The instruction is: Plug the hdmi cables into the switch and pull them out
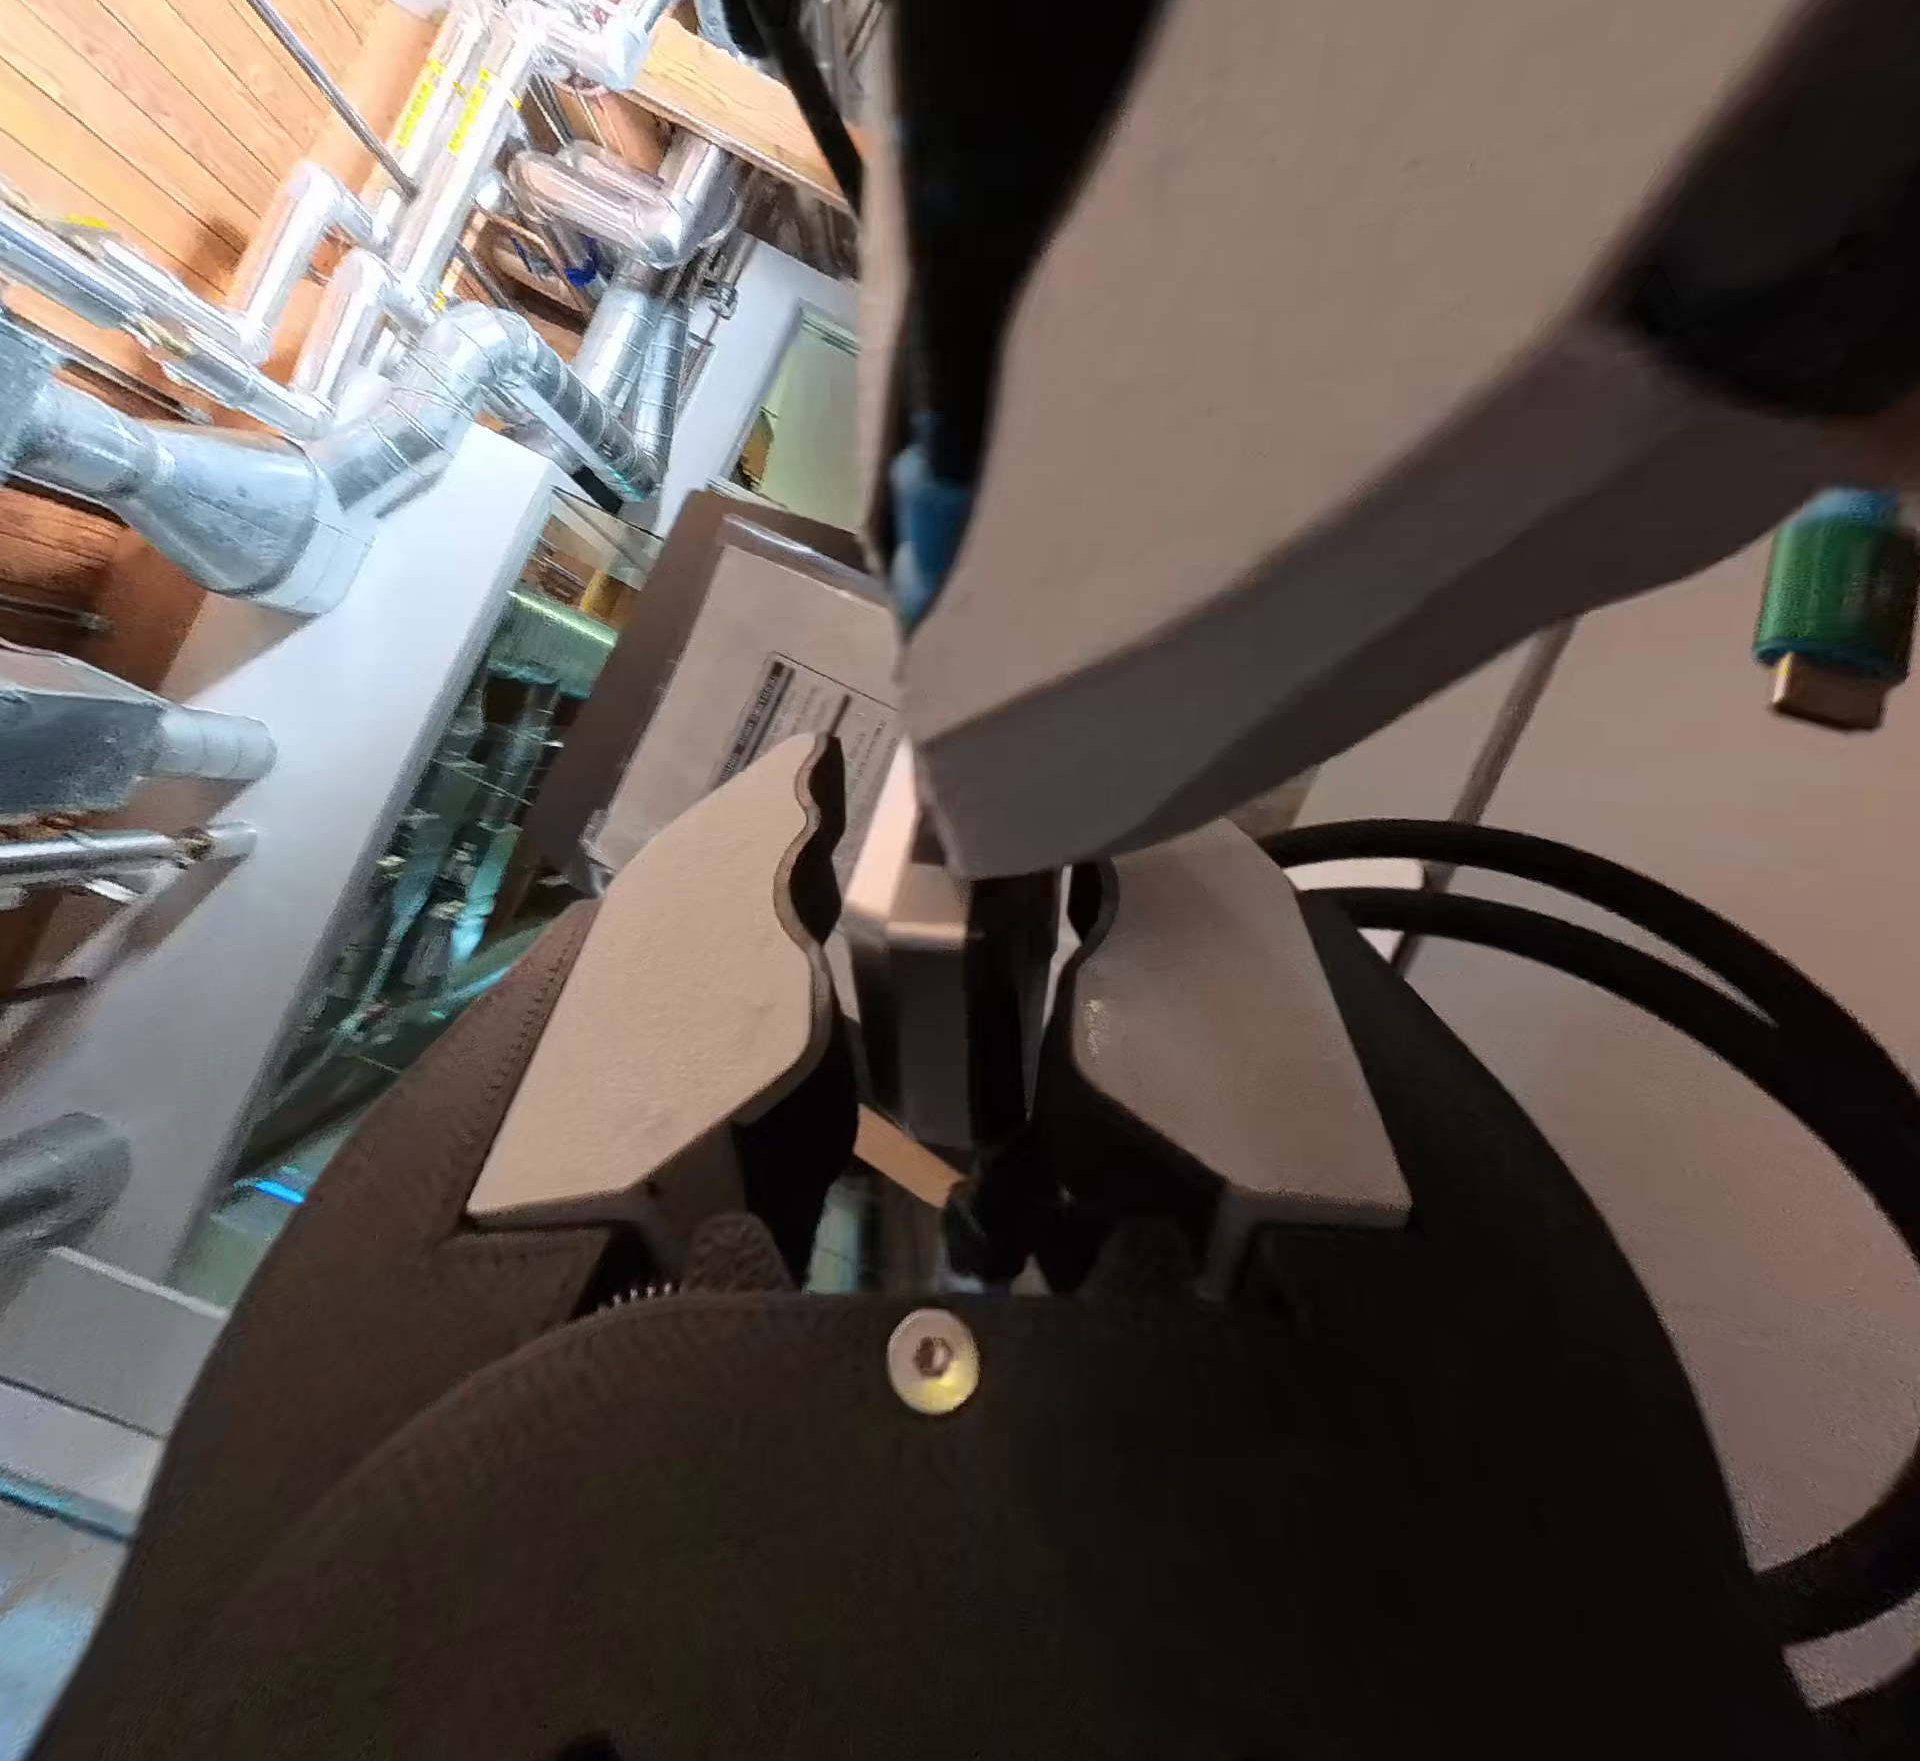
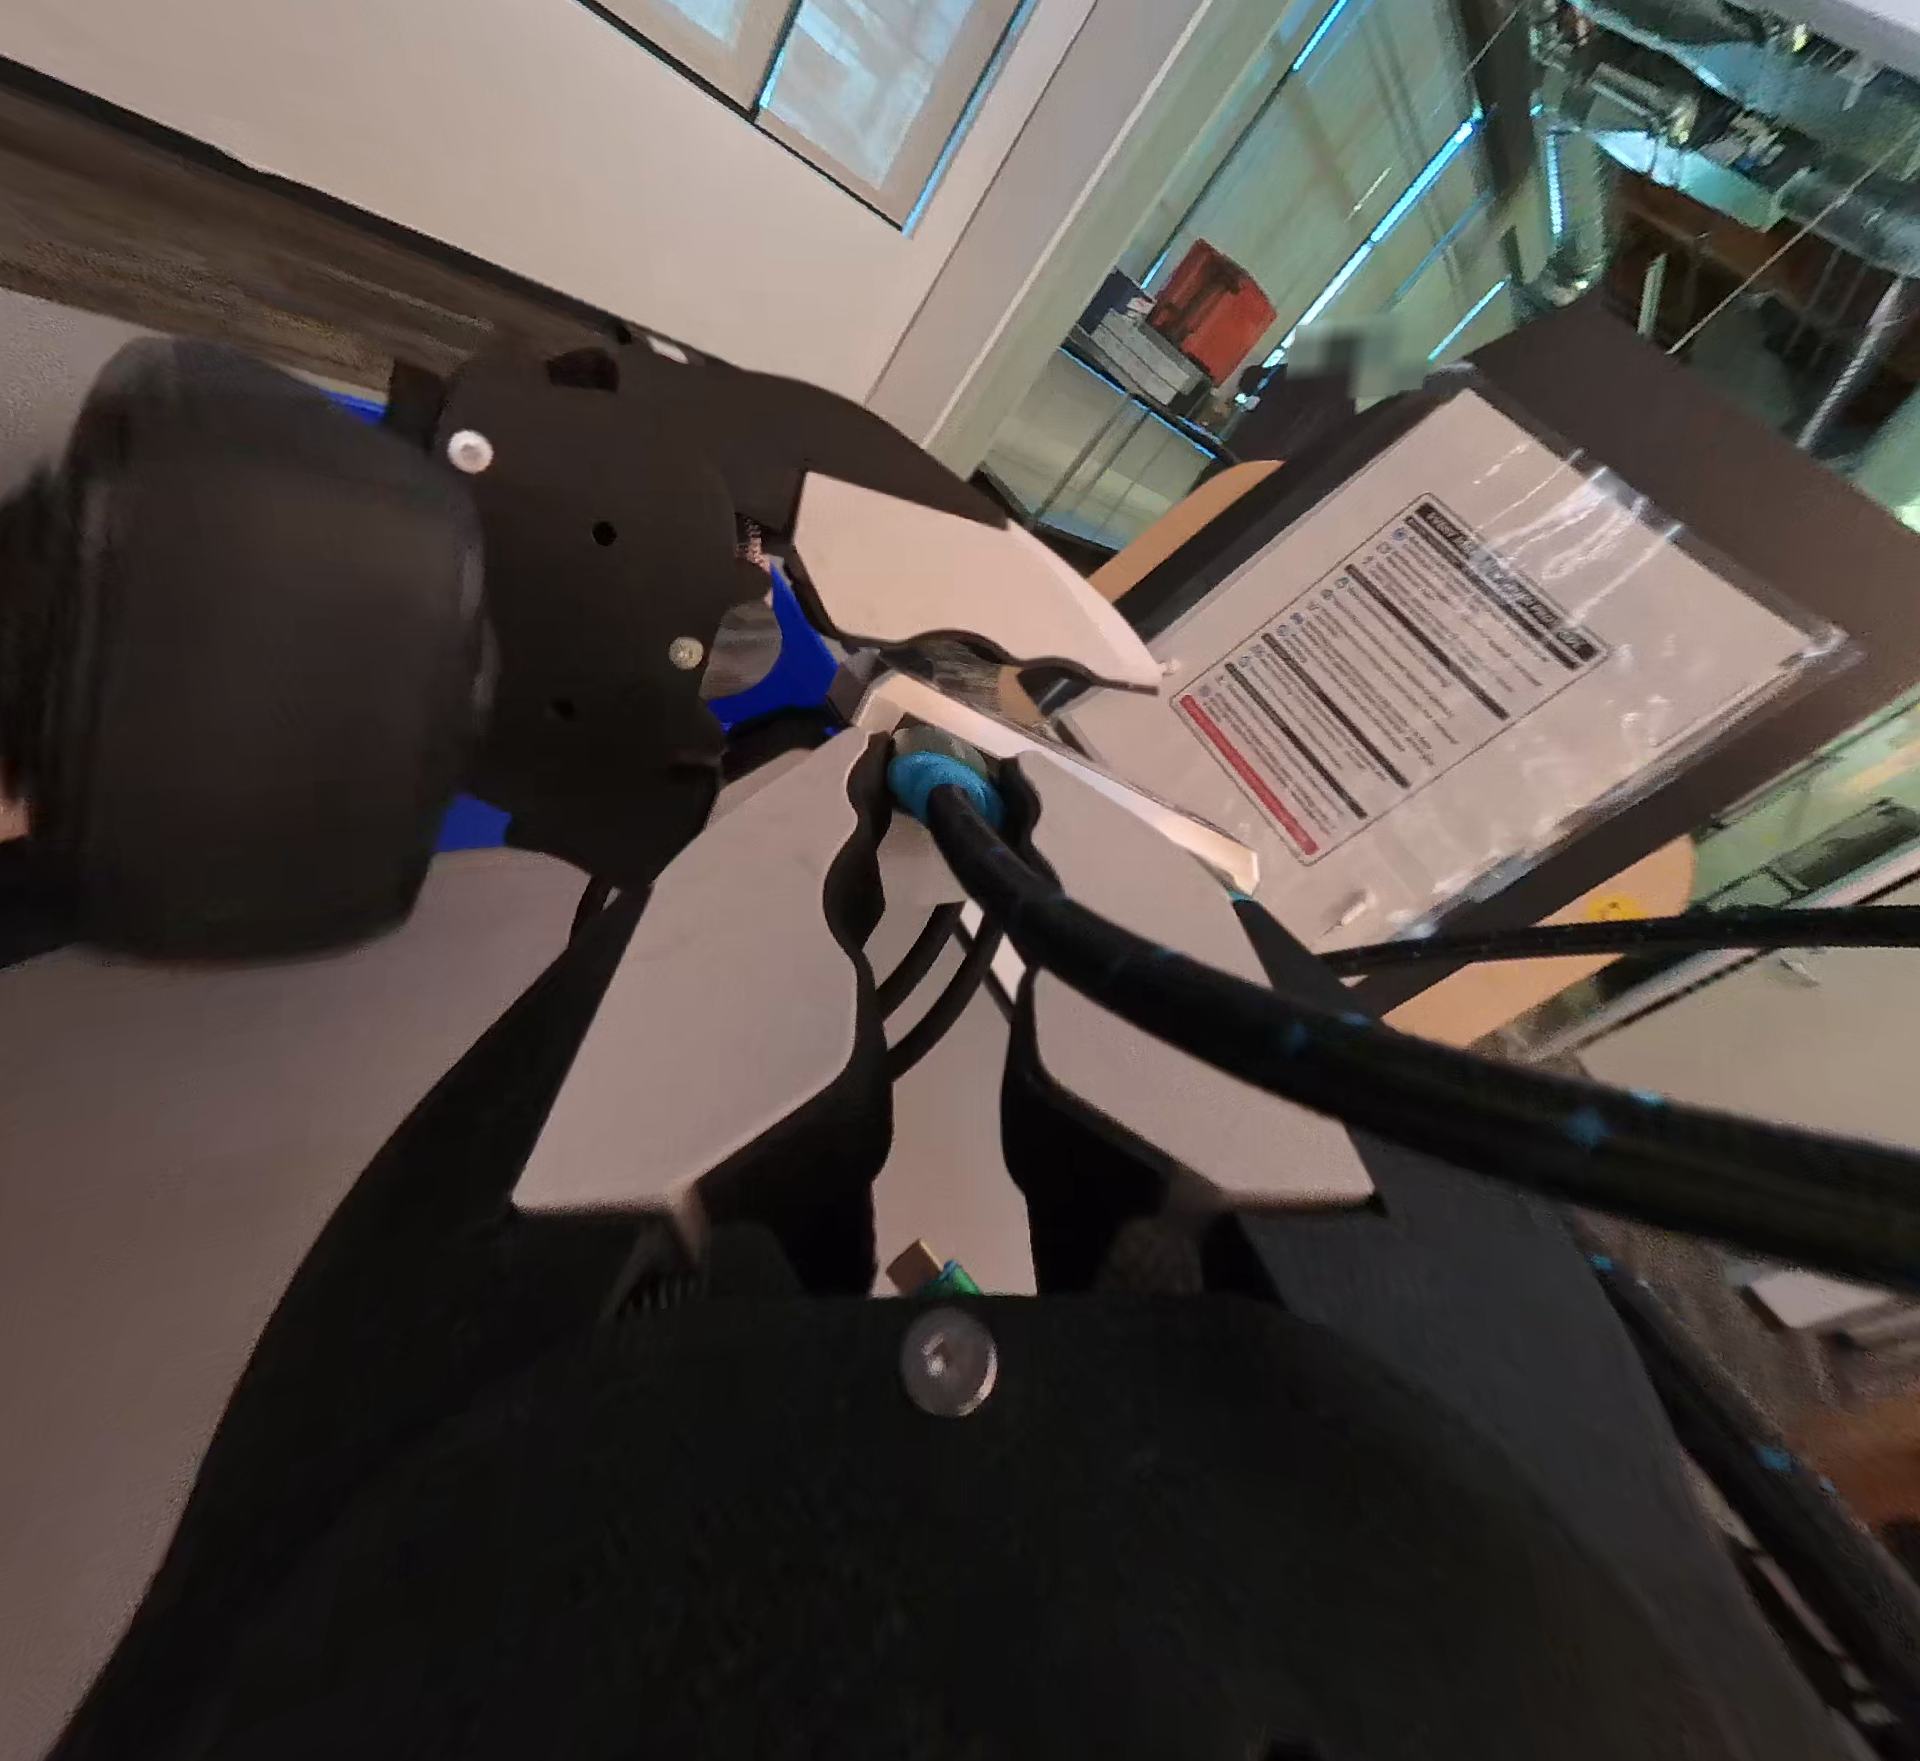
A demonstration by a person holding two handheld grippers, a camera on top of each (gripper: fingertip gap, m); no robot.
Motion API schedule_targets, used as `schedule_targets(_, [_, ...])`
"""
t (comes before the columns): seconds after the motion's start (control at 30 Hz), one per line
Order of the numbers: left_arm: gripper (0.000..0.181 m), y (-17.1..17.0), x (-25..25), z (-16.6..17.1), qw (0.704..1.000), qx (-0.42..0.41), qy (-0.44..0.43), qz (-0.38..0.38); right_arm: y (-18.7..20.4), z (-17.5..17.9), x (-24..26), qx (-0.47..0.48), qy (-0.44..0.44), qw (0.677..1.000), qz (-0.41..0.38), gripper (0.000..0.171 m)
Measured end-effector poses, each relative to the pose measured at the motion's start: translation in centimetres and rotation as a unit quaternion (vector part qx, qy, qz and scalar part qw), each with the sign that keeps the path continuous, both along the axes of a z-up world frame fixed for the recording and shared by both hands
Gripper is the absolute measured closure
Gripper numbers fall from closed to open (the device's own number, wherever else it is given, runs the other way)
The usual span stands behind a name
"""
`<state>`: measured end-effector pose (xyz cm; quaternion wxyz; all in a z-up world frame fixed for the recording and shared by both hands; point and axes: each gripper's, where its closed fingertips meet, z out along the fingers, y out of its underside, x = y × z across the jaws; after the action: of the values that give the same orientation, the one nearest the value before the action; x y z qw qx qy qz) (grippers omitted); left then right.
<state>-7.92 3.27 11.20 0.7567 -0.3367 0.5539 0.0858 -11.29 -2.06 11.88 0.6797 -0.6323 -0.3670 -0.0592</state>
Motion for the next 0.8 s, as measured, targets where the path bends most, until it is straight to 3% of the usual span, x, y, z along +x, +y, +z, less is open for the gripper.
schedule_targets(0.03, [0.140, -0.1, 0.1, 0.0, 1.000, 0.016, 0.002, 0.002, 0.0, 0.1, 0.0, 0.005, -0.006, 1.000, -0.007, 0.150])
schedule_targets(0.4, [0.149, -0.5, 0.5, -0.8, 0.999, -0.004, 0.018, -0.027, -0.4, -0.2, 0.8, -0.066, 0.042, 0.996, 0.031, 0.150])
schedule_targets(0.8, [0.152, -0.1, -0.2, 0.2, 0.995, 0.094, 0.018, 0.033, -0.2, -0.5, 0.5, -0.141, 0.165, 0.974, 0.056, 0.147])
